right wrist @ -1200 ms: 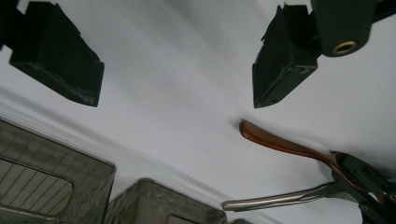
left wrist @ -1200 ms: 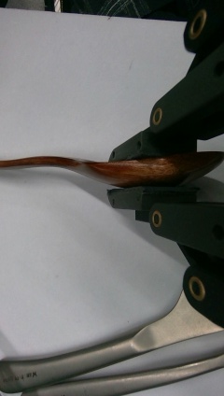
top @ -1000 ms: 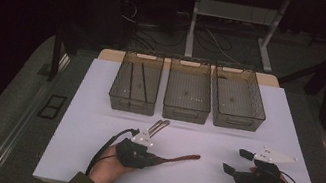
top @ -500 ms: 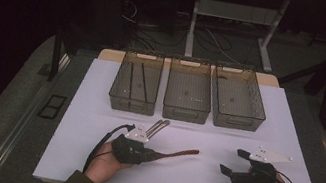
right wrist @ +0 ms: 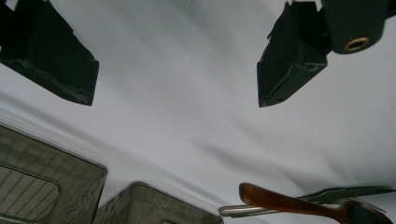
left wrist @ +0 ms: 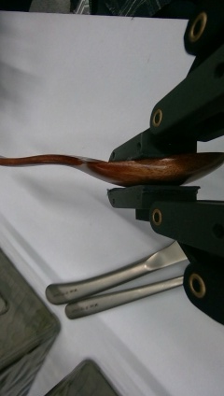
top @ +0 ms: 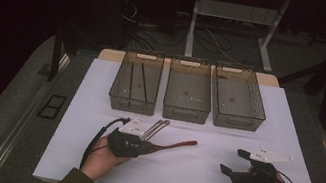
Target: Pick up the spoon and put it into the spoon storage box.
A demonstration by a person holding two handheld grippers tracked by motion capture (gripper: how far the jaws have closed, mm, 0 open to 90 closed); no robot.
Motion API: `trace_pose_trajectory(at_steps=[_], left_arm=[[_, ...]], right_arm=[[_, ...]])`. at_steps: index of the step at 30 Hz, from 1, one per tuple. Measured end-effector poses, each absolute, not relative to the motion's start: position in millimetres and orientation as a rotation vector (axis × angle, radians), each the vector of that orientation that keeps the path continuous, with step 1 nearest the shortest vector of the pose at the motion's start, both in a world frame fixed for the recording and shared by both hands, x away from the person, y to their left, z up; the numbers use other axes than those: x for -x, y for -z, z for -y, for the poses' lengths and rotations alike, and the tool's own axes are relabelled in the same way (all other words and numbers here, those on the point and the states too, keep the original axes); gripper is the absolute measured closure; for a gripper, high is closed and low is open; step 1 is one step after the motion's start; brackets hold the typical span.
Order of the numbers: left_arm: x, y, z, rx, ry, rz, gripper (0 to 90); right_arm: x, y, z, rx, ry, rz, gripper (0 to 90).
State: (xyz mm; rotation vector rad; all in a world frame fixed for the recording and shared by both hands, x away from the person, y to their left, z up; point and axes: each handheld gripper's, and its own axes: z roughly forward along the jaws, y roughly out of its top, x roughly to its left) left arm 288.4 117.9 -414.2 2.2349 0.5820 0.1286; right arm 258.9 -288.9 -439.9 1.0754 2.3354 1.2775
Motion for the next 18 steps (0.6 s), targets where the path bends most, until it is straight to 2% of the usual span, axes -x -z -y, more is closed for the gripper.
trace_pose_trajectory(at_steps=[18], left_arm=[[-309.9,397.7,-125.5,-2.152,-0.181,-0.63,79.5]], right_arm=[[-258.6,440.0,288.1,-1.082,-1.273,-2.335,12.3]])
